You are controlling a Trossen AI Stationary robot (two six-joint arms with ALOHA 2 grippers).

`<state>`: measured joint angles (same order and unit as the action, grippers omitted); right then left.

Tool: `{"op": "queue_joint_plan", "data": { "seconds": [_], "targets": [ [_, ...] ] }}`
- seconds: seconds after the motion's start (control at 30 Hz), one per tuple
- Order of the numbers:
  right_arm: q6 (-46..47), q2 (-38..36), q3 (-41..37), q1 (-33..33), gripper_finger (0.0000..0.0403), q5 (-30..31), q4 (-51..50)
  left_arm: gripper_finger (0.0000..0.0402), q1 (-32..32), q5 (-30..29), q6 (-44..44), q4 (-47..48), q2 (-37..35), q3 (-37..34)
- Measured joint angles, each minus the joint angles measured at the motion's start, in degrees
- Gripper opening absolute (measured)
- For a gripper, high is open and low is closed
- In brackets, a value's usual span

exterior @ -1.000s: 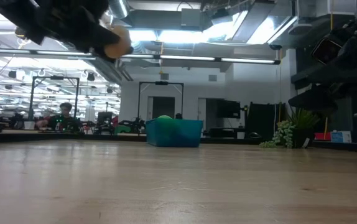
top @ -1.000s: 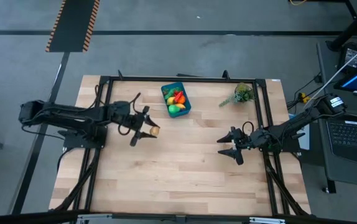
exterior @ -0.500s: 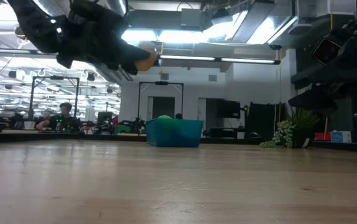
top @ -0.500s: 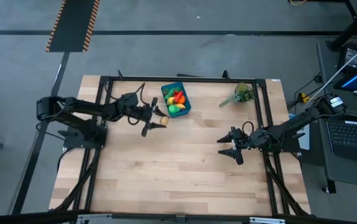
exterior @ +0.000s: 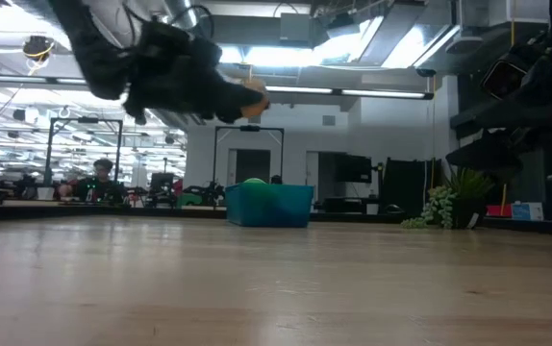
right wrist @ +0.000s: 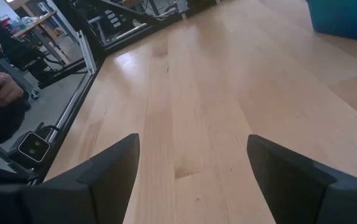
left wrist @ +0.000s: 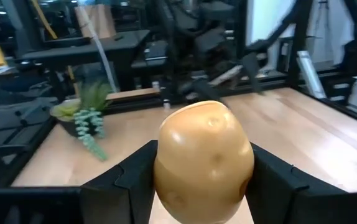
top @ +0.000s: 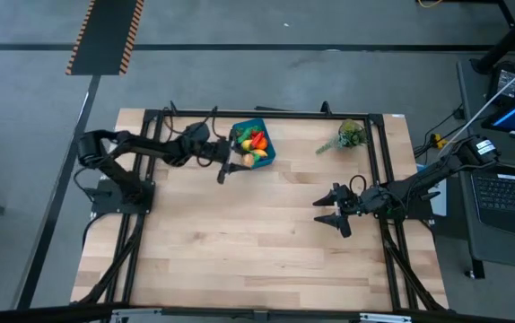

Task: Pick and placing Produce into tupperware
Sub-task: Put the potato into the blue bin

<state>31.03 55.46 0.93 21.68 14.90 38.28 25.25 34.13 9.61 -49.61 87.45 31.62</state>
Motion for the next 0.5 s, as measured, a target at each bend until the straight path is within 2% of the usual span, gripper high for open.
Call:
{"op": "queue_joint_plan", "data": {
  "seconds": [0.17, 0.33, 0.5],
  "targets": [
    [-0.12, -0.01, 0.0, 0.0, 0.0299, 0.02, 0.01, 0.0188, 3.24, -0.68, -2.04, 1.53, 6.66, 6.97],
    [-0.48, 0.0, 0.0, 0.0, 0.0299, 0.02, 0.01, 0.0188, 5.44, -10.74, -9.01, 1.65, 12.05, 12.42],
    [-1.53, 0.0, 0.0, 0.01, 0.0299, 0.04, 0.0, 0.0188, 6.71, -15.4, -8.85, 7.18, 13.63, 16.36]
  ]
}}
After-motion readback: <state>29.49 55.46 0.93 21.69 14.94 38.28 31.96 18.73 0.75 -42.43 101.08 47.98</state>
